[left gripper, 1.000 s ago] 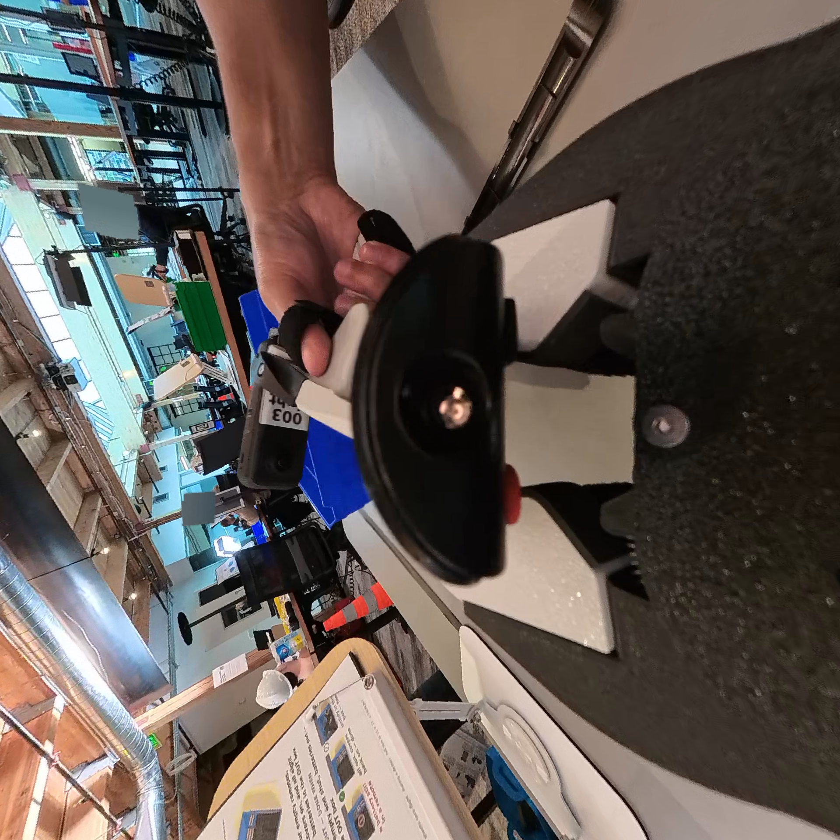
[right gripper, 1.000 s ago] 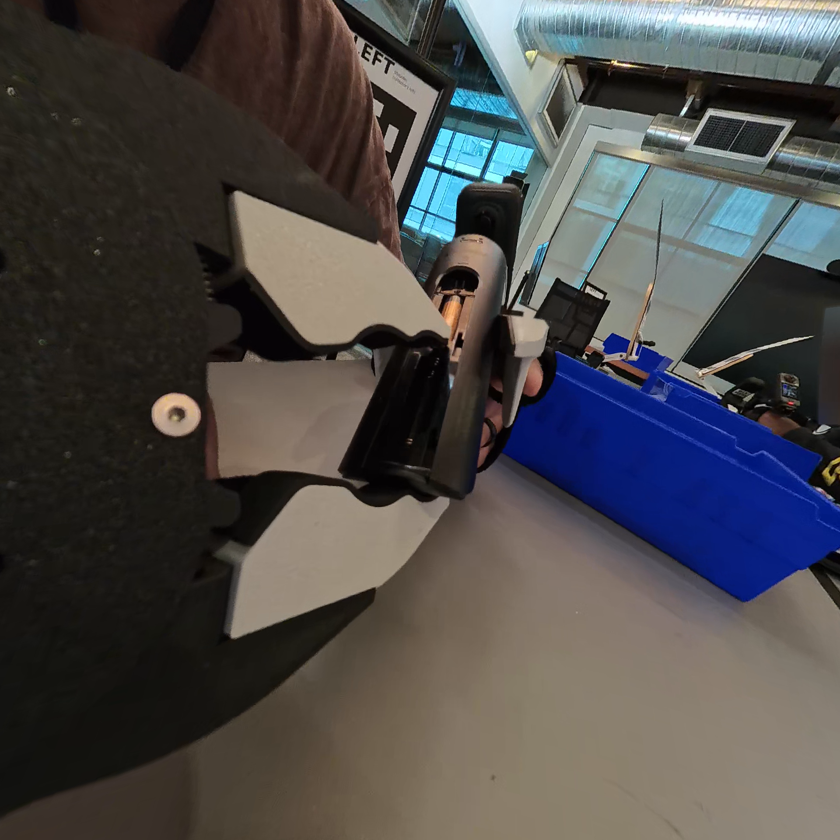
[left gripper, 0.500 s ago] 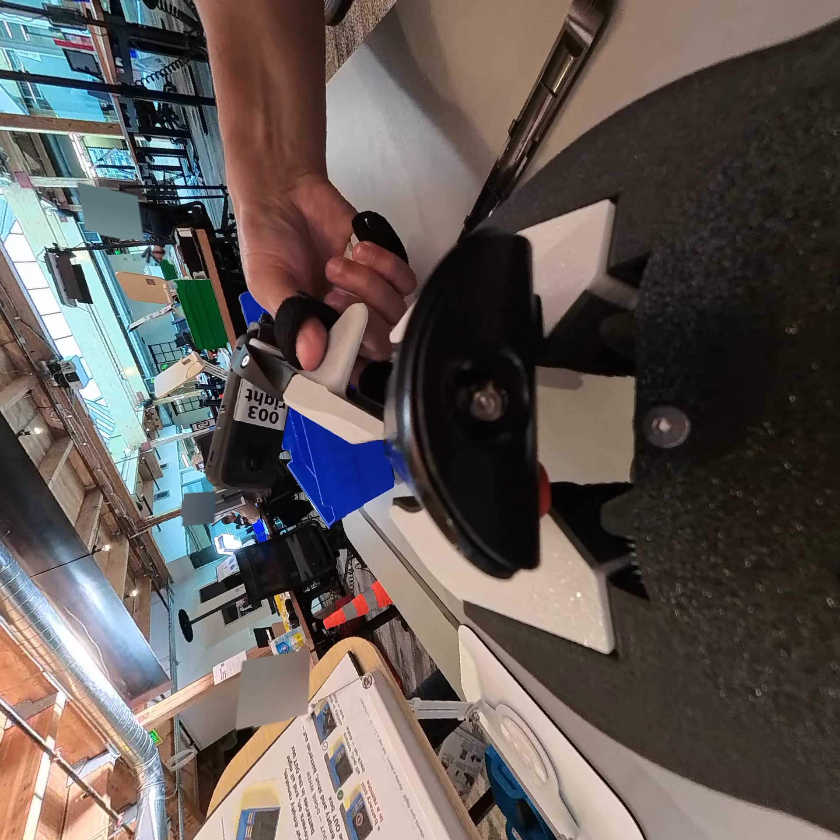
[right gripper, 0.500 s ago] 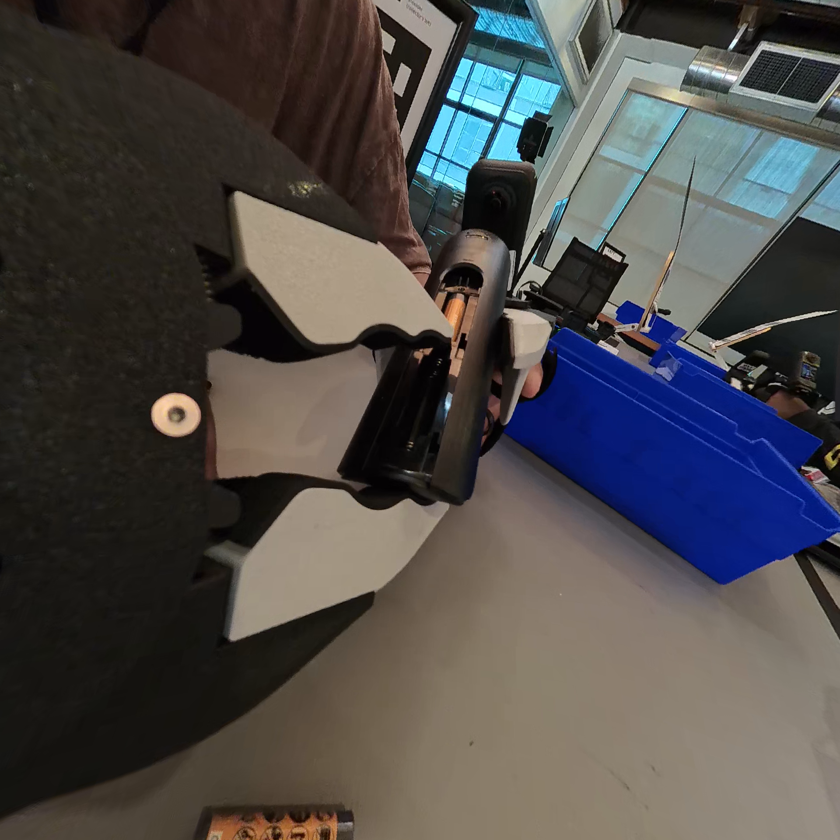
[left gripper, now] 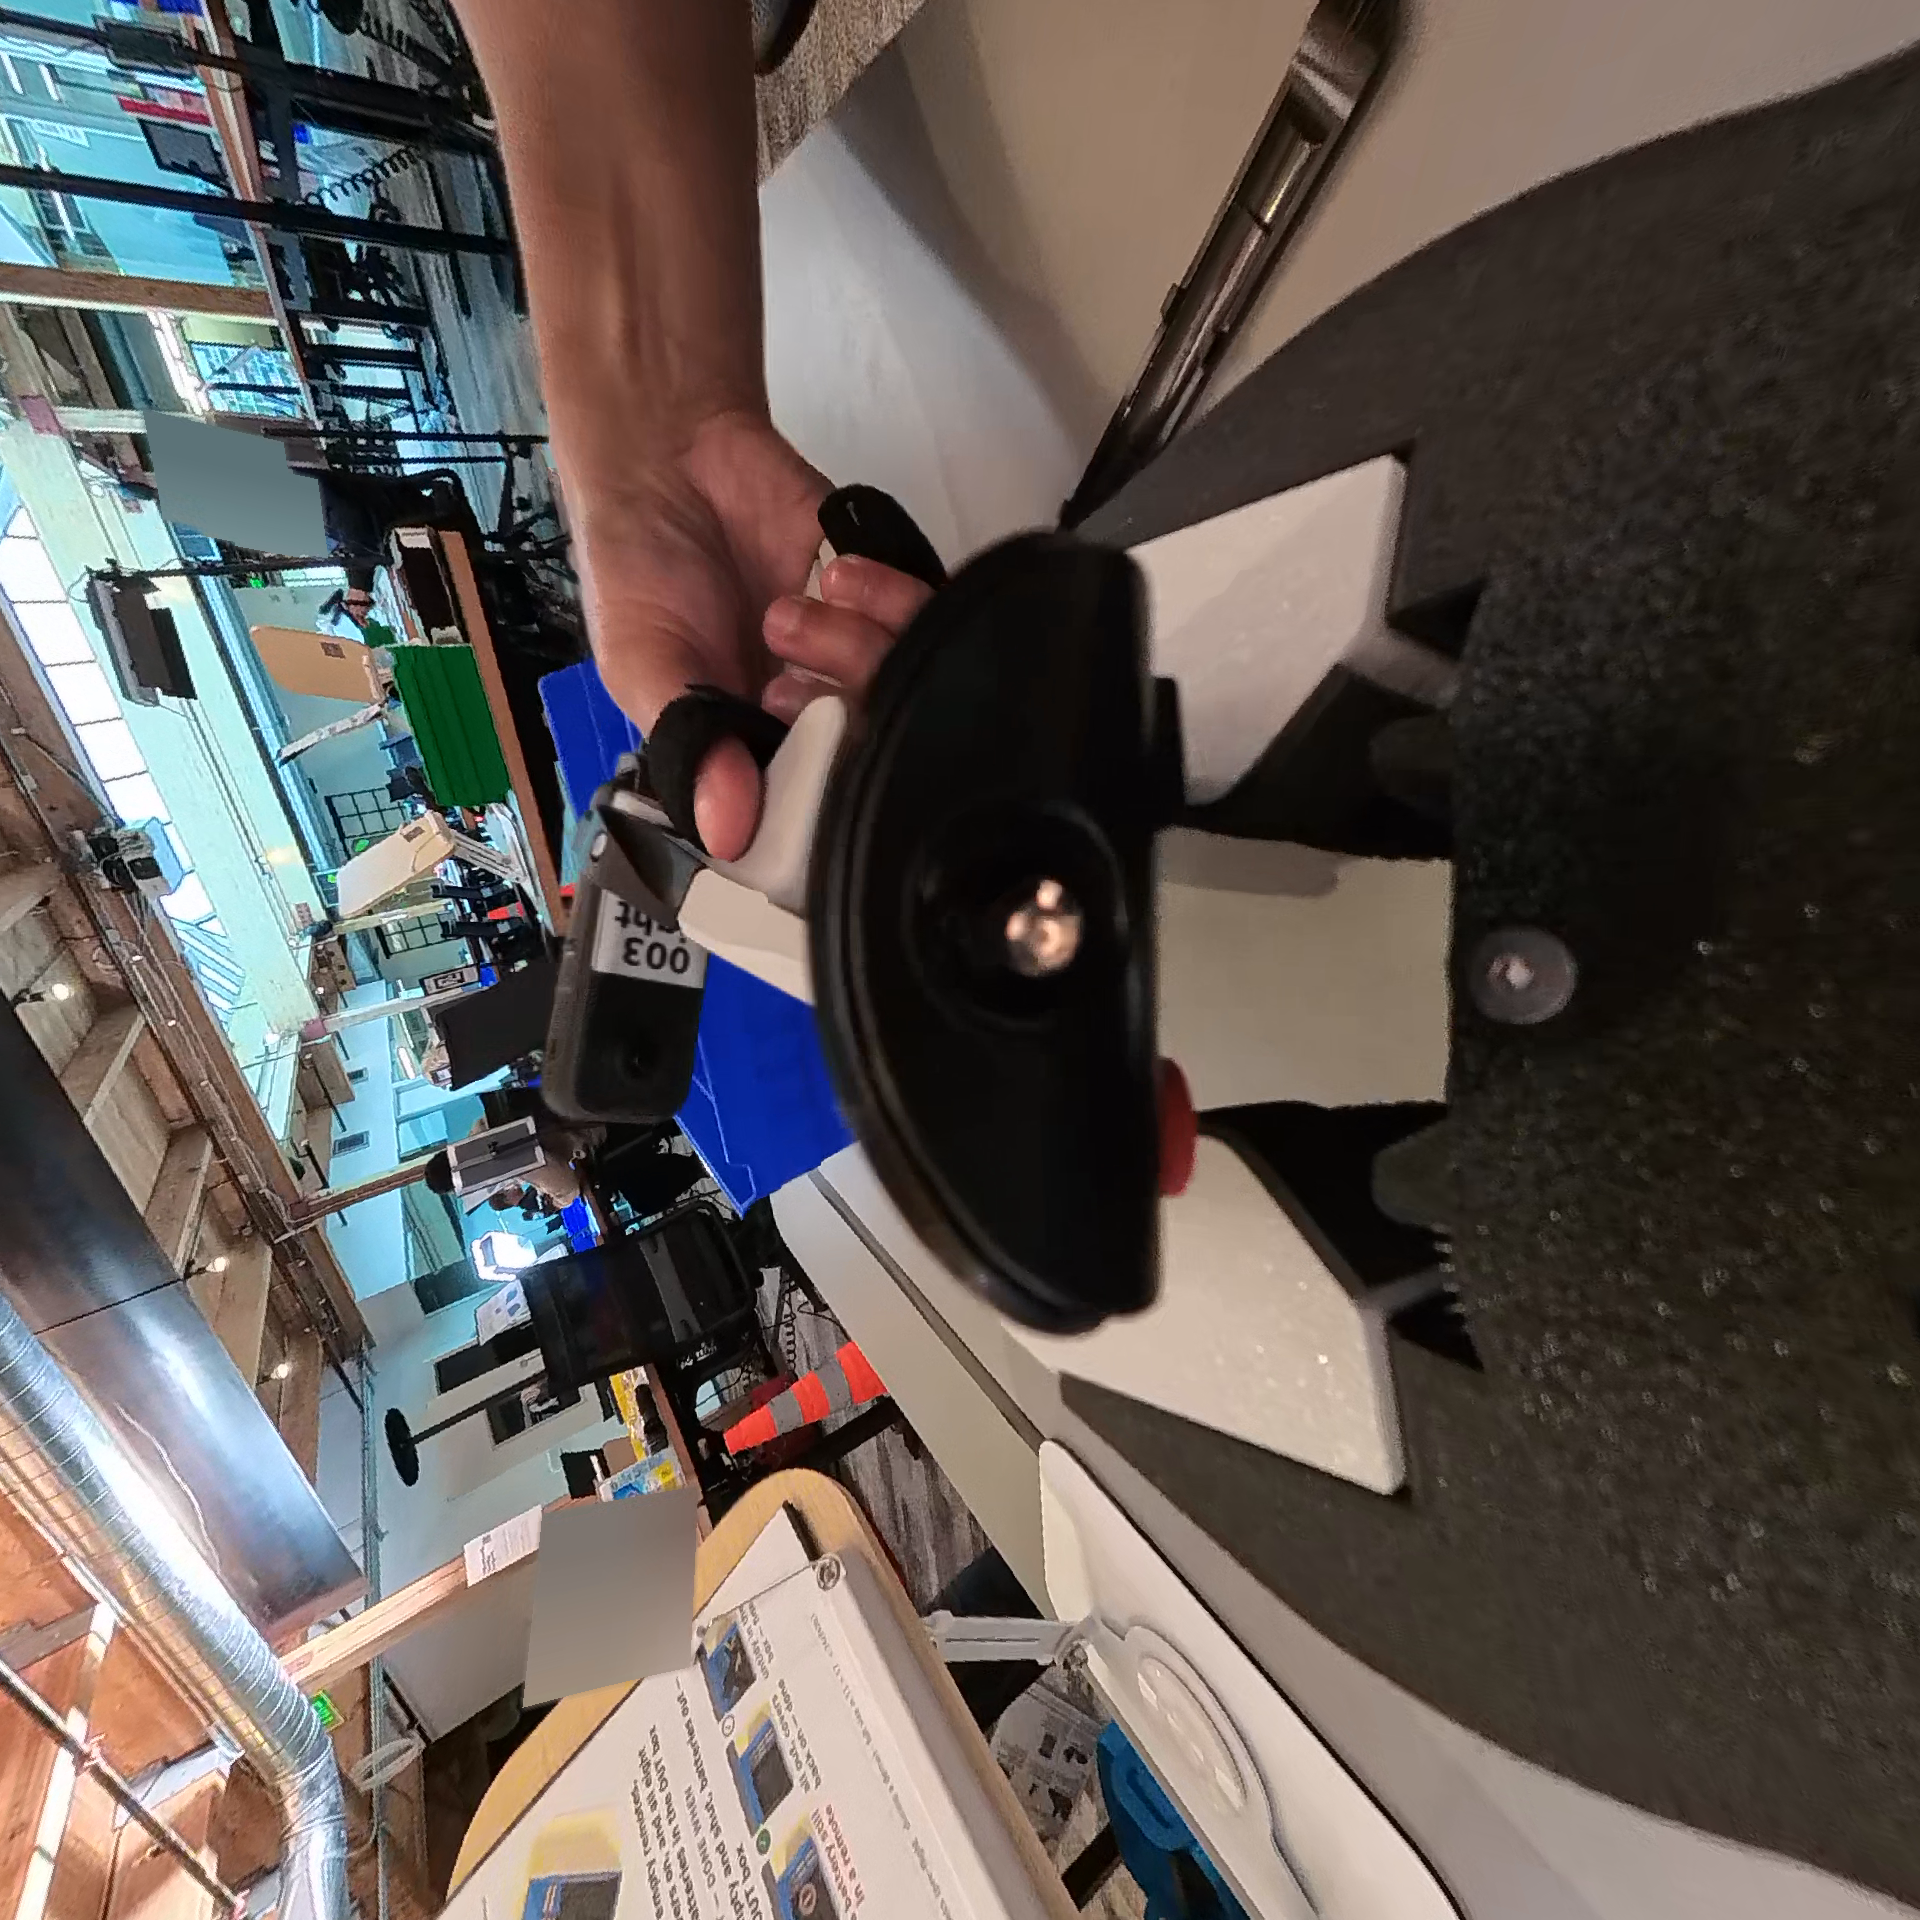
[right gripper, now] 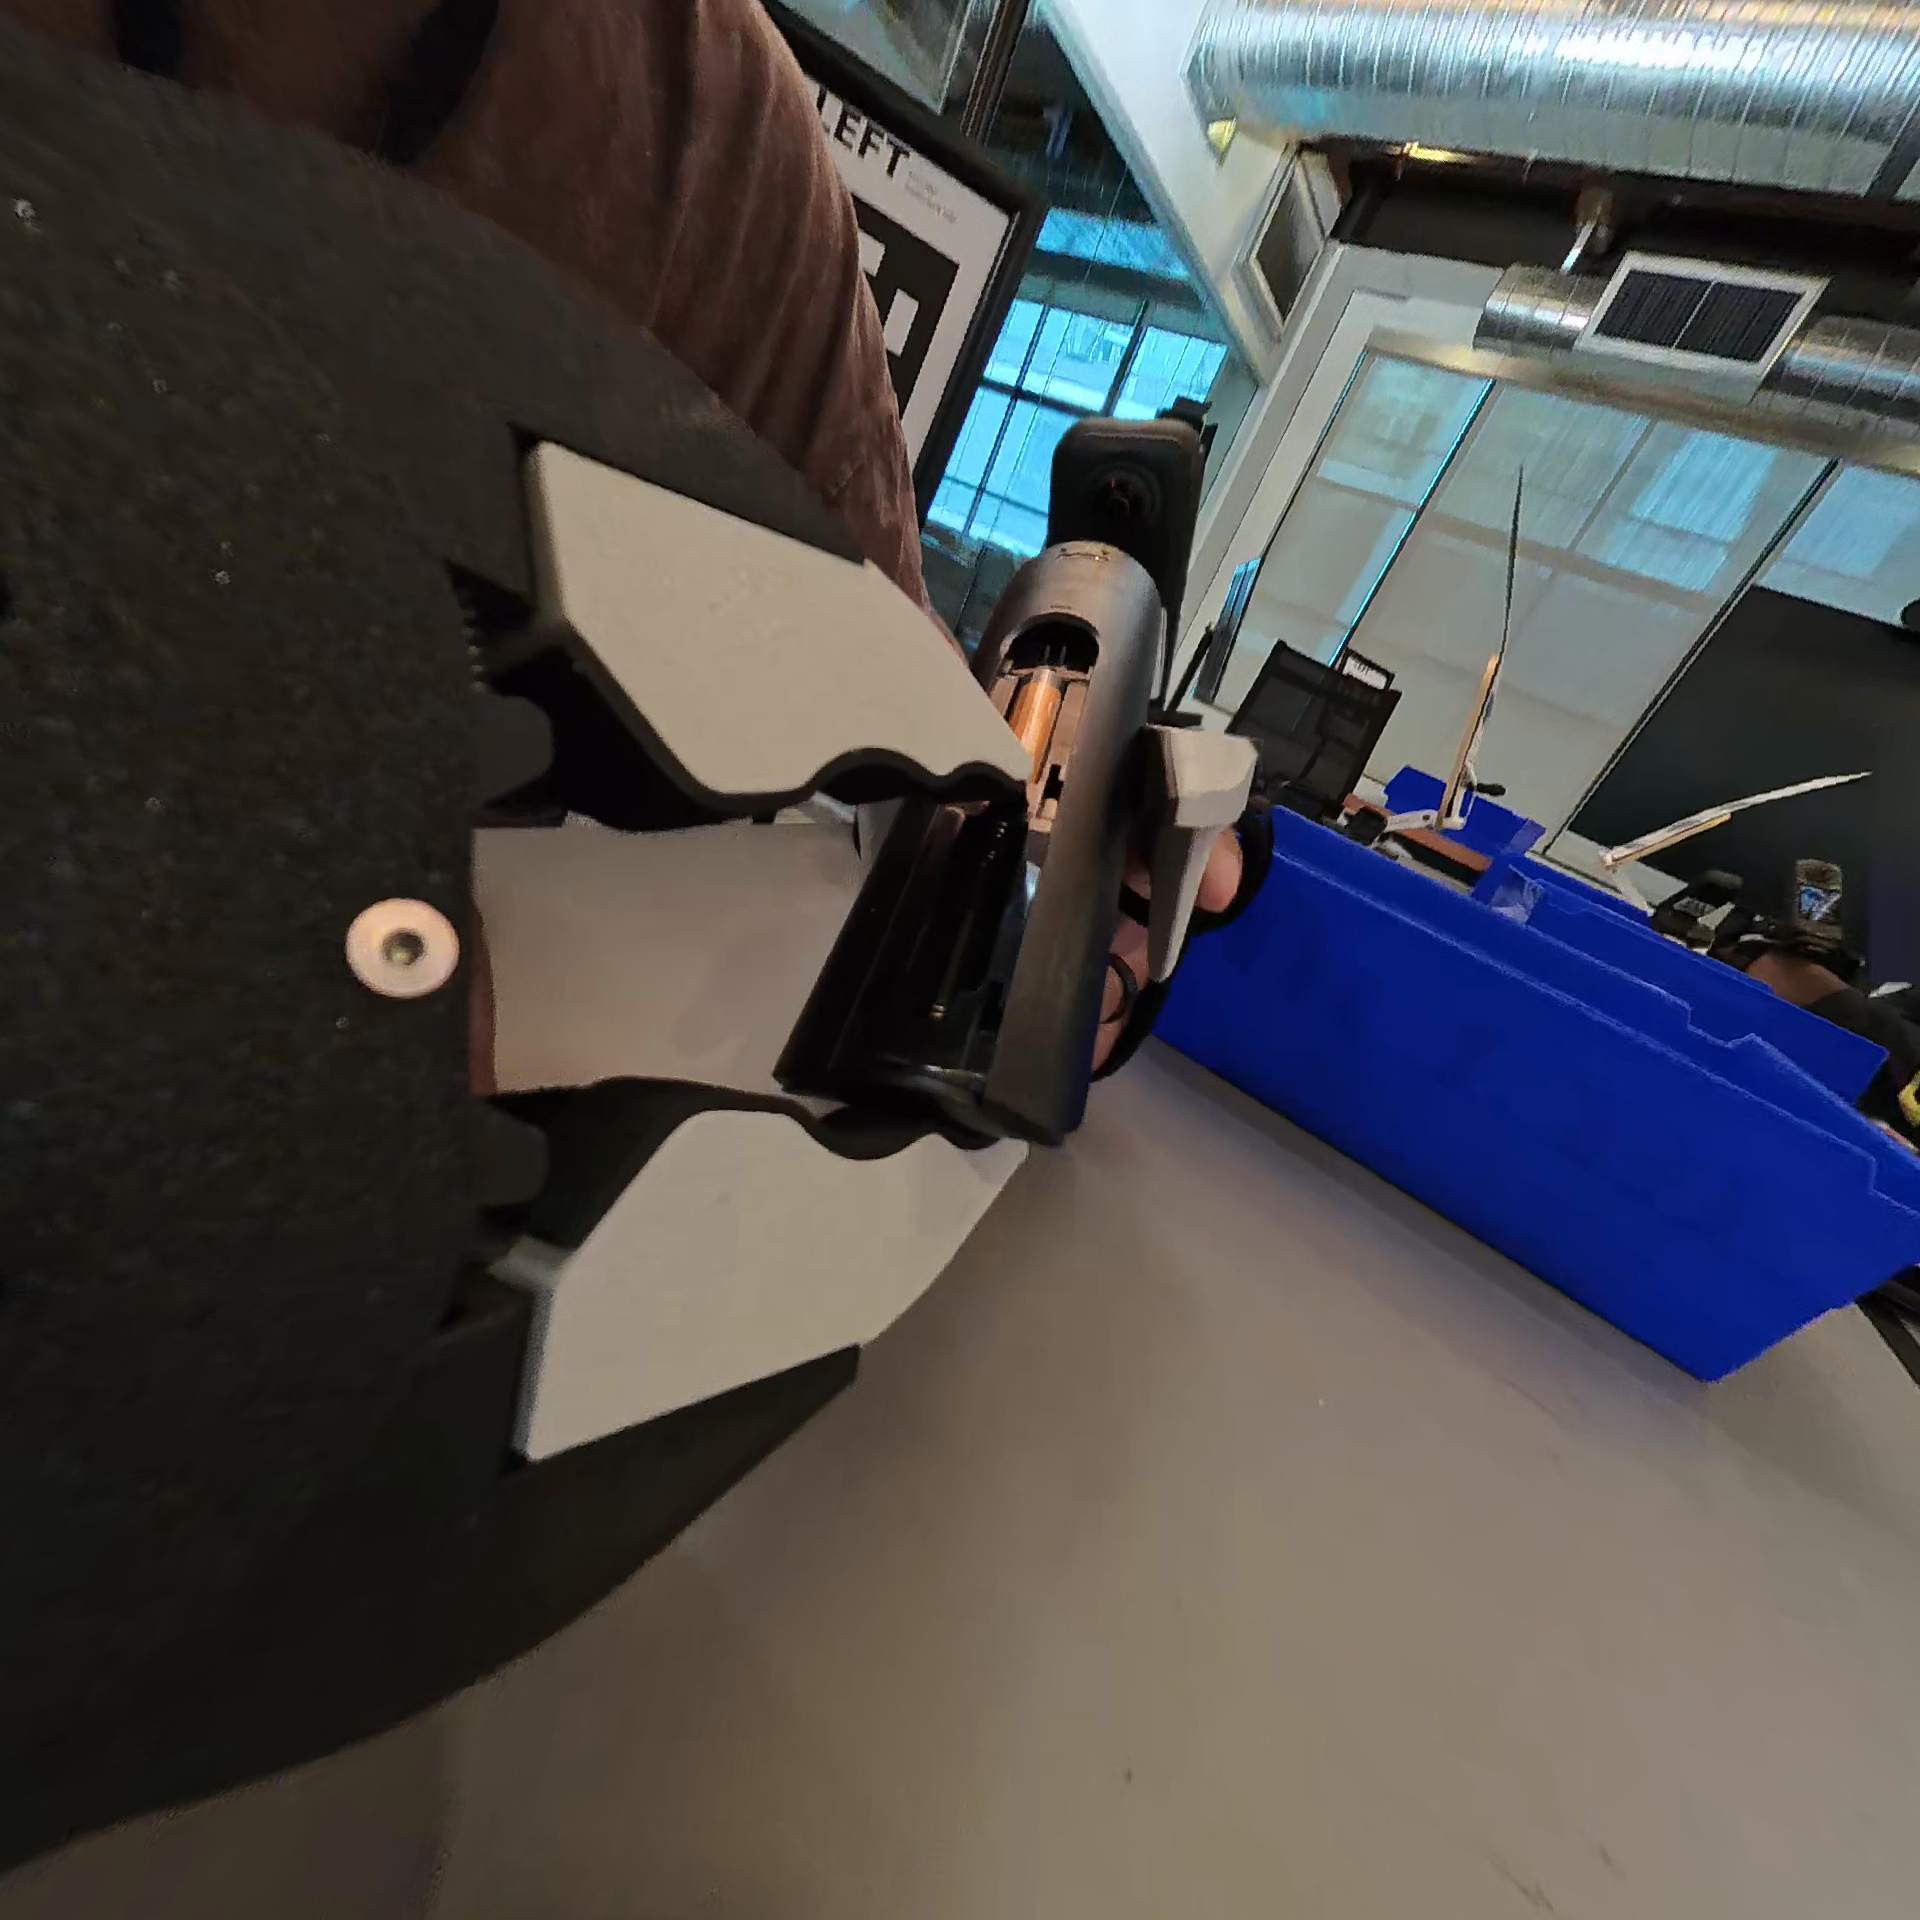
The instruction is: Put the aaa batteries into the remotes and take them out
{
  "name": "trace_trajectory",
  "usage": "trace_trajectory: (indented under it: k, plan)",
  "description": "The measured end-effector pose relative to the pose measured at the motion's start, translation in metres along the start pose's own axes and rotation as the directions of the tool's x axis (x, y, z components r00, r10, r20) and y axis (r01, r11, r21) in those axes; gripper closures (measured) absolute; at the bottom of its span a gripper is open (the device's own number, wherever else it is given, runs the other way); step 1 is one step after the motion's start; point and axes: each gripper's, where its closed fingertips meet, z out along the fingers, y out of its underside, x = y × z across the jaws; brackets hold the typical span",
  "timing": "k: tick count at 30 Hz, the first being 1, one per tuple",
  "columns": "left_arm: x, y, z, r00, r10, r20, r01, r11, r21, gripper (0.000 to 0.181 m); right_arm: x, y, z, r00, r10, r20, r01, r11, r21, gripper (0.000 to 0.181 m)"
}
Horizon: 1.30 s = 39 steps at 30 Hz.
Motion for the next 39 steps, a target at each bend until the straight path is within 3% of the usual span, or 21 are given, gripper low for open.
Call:
trace_trajectory:
  k: [9,13,16,18,22,24,27,39]
  plan:
    - [-0.003,-0.005,-0.002,0.999,-0.055,0.000,0.055,0.997,0.047,0.122,-0.001,0.000,0.002,1.000,0.026,0.008,-0.026,1.000,0.005,0.127]
    - [-0.005,-0.003,-0.001,1.000,0.000,0.022,0.000,1.000,-0.005,0.122,0.000,-0.002,0.002,0.999,0.030,0.031,-0.031,0.999,0.023,0.126]
    - [-0.011,-0.007,-0.006,0.999,0.024,0.048,-0.024,1.000,0.003,0.121,0.012,-0.001,0.000,0.996,-0.033,-0.086,0.033,0.999,0.003,0.104]
    - [-0.012,-0.006,-0.006,0.995,0.070,0.068,-0.069,0.997,-0.019,0.121,0.020,-0.009,-0.007,0.972,-0.122,-0.201,0.129,0.991,0.021,0.102]
    - [-0.007,-0.004,-0.003,0.991,0.113,0.066,-0.111,0.993,-0.041,0.121,-0.007,-0.019,-0.002,0.922,-0.301,-0.245,0.320,0.947,0.039,0.095]
    - [-0.003,-0.002,-0.001,0.986,0.150,0.069,-0.146,0.988,-0.057,0.121,-0.008,-0.012,0.005,0.913,-0.305,-0.269,0.315,0.949,-0.010,0.079]
    - [-0.003,0.001,0.000,0.979,0.186,0.086,-0.179,0.980,-0.083,0.121,0.001,-0.009,0.007,0.914,-0.274,-0.299,0.288,0.957,0.004,0.071]
    - [0.001,0.005,0.003,0.980,0.188,0.070,-0.180,0.979,-0.100,0.121,0.001,-0.001,0.014,0.916,-0.287,-0.279,0.289,0.957,-0.034,0.061]
